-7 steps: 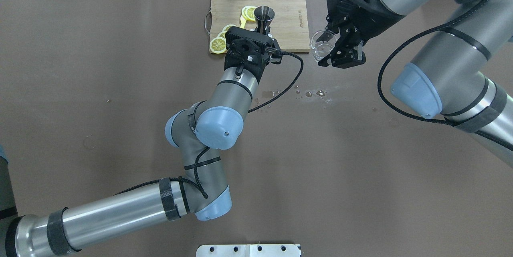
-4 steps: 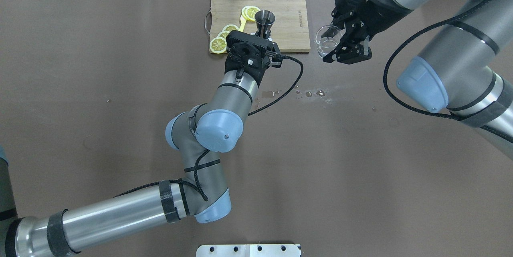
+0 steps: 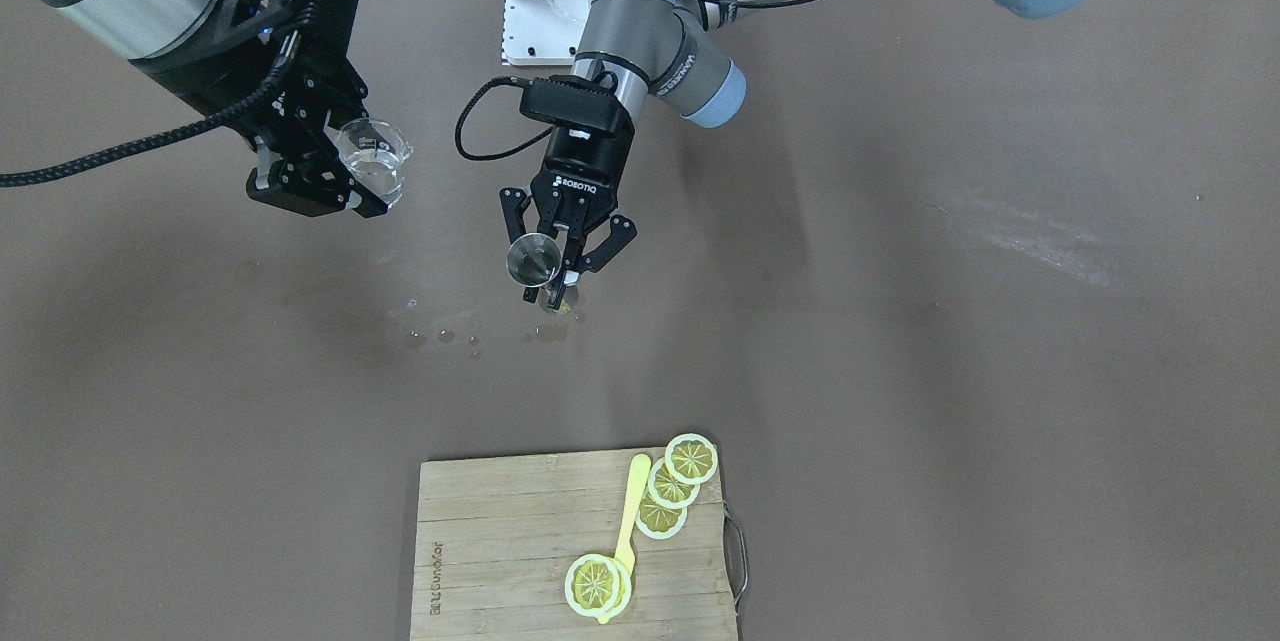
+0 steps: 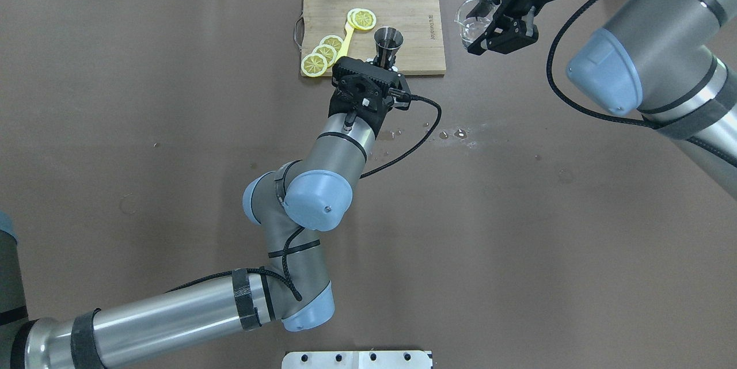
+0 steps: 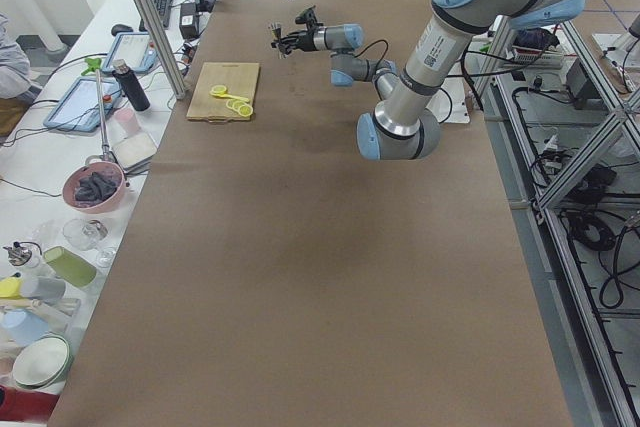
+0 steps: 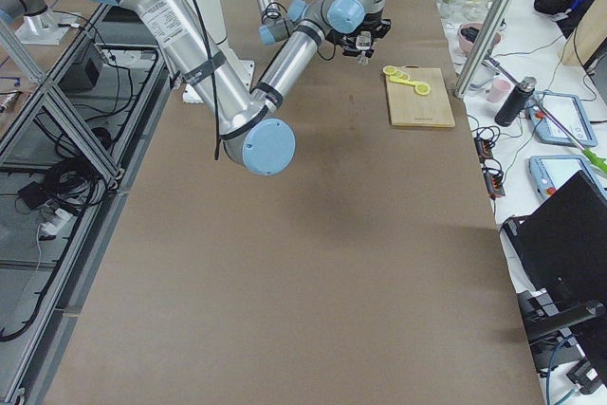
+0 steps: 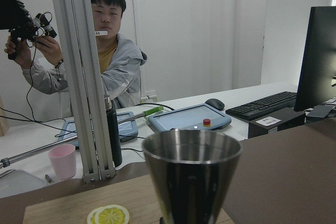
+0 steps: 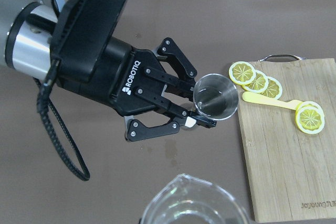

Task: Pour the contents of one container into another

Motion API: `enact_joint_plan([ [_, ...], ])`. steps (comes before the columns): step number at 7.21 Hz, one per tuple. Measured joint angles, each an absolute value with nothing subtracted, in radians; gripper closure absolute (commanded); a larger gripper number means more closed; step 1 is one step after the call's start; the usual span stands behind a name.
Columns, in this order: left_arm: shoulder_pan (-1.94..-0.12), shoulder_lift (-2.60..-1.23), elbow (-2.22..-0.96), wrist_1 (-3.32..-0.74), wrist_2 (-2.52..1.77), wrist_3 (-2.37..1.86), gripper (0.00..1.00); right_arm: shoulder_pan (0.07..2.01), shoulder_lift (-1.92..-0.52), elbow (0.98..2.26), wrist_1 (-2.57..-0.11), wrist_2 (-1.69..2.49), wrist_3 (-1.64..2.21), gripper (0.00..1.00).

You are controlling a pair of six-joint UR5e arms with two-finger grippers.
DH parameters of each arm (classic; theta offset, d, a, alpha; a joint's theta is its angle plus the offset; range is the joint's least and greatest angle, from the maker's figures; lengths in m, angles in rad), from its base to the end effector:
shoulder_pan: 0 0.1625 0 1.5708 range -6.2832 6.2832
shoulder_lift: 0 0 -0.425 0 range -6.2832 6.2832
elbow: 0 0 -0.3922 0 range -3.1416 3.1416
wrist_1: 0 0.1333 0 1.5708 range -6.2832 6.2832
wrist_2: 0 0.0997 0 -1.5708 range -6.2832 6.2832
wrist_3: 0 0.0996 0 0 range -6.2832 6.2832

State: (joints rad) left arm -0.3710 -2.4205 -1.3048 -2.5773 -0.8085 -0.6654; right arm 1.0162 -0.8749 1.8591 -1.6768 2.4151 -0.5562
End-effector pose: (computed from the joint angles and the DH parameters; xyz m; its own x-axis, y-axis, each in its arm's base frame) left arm 0.5945 -0.4481 0.1259 0.7013 0.3377 -0.6278 0.5734 0.2561 0.7782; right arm -0.2681 -0.5446 0.1276 0.0448 -0.9990 -0.0009 0.4238 0.0181 0.9056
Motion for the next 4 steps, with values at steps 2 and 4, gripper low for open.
enact_joint_plan([
  [2,-0.37,-2.421,-1.303,-2.585,-0.808,-0.663,1.0,0.987,-0.808,1.835,-1.805,2.362,-0.635,1.0],
  [4,-0.37,-2.421,-1.297,-2.598,-0.809,-0.652,1.0,0.958,-0.754,1.764,-1.862,2.31,-0.697,1.0],
])
